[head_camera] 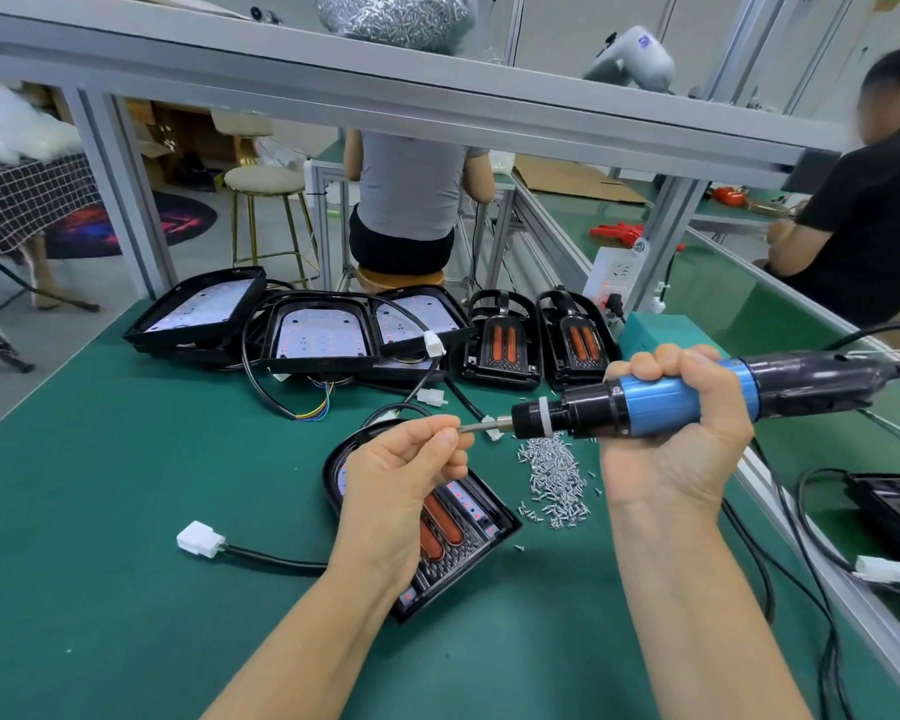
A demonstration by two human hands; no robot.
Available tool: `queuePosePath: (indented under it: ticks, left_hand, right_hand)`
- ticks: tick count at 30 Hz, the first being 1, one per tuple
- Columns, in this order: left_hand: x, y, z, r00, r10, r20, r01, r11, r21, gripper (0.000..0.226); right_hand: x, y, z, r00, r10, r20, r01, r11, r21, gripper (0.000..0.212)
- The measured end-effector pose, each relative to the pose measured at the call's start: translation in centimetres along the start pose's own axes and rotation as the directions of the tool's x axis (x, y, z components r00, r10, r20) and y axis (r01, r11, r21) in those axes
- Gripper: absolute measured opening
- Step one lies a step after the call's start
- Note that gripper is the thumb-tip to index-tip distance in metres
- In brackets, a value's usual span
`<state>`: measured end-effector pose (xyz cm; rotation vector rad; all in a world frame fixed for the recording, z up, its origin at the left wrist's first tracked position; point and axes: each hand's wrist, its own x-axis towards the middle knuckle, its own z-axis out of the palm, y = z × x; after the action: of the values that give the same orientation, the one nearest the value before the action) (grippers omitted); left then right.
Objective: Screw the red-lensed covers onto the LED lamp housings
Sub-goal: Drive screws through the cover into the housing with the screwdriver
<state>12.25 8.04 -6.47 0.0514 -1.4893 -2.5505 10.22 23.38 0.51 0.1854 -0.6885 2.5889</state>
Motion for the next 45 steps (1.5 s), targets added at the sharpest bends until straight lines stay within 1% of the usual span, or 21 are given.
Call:
queuePosePath:
  ticks: [2,5,7,8,9,10,12,14,15,16,19,21,23,25,26,28,31,37,39,42,45]
  left_hand:
    - [0.0,0.2,-0.2,0.999,-0.018,0.026,0.018,1.000,-0.002,0.014]
    - [0.1,1.0,-0.9,0.998,-0.021,0.067,0.017,0.998,0.059,0.034]
    - [0.8,1.9,-2.3,0.999,0.037,0.017,-0.039,0.989,0.141,0.041]
    - [1.4,2.3,-3.4,0.995,0.084,-0.054,-0.070,0.972,0.225,0.038]
    - [2.2,2.6,-4.6,0.982,0.126,-0.140,-0.072,0.937,0.341,0.034]
    - [3.0,2.7,-5.9,0.965,0.147,-0.216,-0.027,0.877,0.479,0.030]
    - [4.4,2.3,-8.0,0.955,0.067,-0.288,0.155,0.717,0.680,0.031]
    - [5.2,1.6,-9.2,0.950,-0.104,-0.293,0.298,0.576,0.761,0.049]
    - [5.4,1.3,-9.3,0.947,-0.158,-0.280,0.321,0.516,0.794,0.059]
    - [5.7,1.2,-9.3,0.945,-0.191,-0.265,0.325,0.475,0.818,0.067]
    - [6.5,1.1,-8.9,0.942,-0.244,-0.232,0.318,0.421,0.849,0.082]
    - [6.7,1.0,-8.5,0.932,-0.274,-0.239,0.338,0.413,0.846,0.077]
    - [6.7,0.9,-8.2,0.934,-0.265,-0.240,0.340,0.453,0.824,0.052]
    - [6.6,0.9,-7.9,0.932,-0.269,-0.245,0.353,0.512,0.783,0.062]
    - [6.7,0.8,-7.9,0.932,-0.265,-0.245,0.353,0.521,0.777,0.061]
    - [6.6,0.7,-8.0,0.930,-0.269,-0.249,0.358,0.513,0.780,0.053]
    - [6.5,0.6,-8.1,0.933,-0.271,-0.238,0.347,0.495,0.797,0.055]
    - [6.4,0.6,-8.1,0.938,-0.234,-0.255,0.339,0.476,0.812,0.082]
    - [6.4,0.5,-8.2,0.942,-0.231,-0.242,0.327,0.480,0.814,0.078]
    - [6.4,0.3,-8.2,0.945,-0.207,-0.252,0.320,0.447,0.835,0.056]
    - [6.4,0.3,-8.3,0.945,-0.199,-0.258,0.321,0.438,0.840,0.053]
  right_hand:
    - [0.1,0.1,-0.1,1.000,0.010,-0.013,-0.009,1.000,0.008,0.020]
    - [0.2,0.3,-0.4,1.000,0.015,-0.021,-0.015,1.000,0.011,0.021]
    - [0.4,0.4,-0.5,1.000,0.019,-0.019,-0.019,1.000,-0.002,0.021]
    - [0.6,0.5,-0.5,1.000,0.017,-0.014,-0.017,1.000,-0.011,0.022]
    - [0.7,0.6,-0.6,1.000,0.012,-0.010,-0.013,1.000,-0.021,0.022]
    - [0.8,0.7,-0.7,1.000,0.008,-0.007,-0.008,0.999,-0.033,0.023]
    - [1.0,1.2,-0.9,1.000,0.012,-0.003,-0.012,0.998,-0.064,0.024]
    - [1.1,1.8,-1.1,1.000,0.028,-0.002,-0.028,0.995,-0.098,0.024]
    - [1.2,2.2,-1.2,0.999,0.036,-0.006,-0.036,0.993,-0.114,0.024]
    - [1.3,2.6,-1.3,0.999,0.041,-0.009,-0.041,0.991,-0.128,0.025]
    - [1.5,3.7,-1.4,0.999,0.039,-0.007,-0.039,0.984,-0.172,0.024]
    - [1.6,4.2,-1.5,0.999,0.041,-0.004,-0.041,0.977,-0.209,0.024]
    - [1.8,4.7,-1.6,0.998,0.055,0.007,-0.052,0.972,-0.229,0.024]
    - [1.9,5.1,-1.7,0.998,0.063,0.021,-0.056,0.970,-0.238,0.024]
    - [2.0,5.3,-1.7,0.998,0.061,0.028,-0.052,0.968,-0.246,0.024]
    - [2.0,5.7,-1.7,0.998,0.056,0.032,-0.046,0.962,-0.268,0.024]
    - [2.0,6.3,-1.7,0.998,0.062,0.031,-0.050,0.949,-0.311,0.024]
    - [1.9,7.4,-1.5,0.995,0.075,0.058,-0.048,0.926,-0.374,0.024]
    - [1.9,7.6,-1.3,0.995,0.078,0.068,-0.045,0.916,-0.398,0.028]
    - [2.0,7.7,-1.1,0.992,0.094,0.080,-0.050,0.901,-0.432,0.029]
    - [2.0,7.7,-1.1,0.990,0.101,0.096,-0.047,0.890,-0.453,0.029]
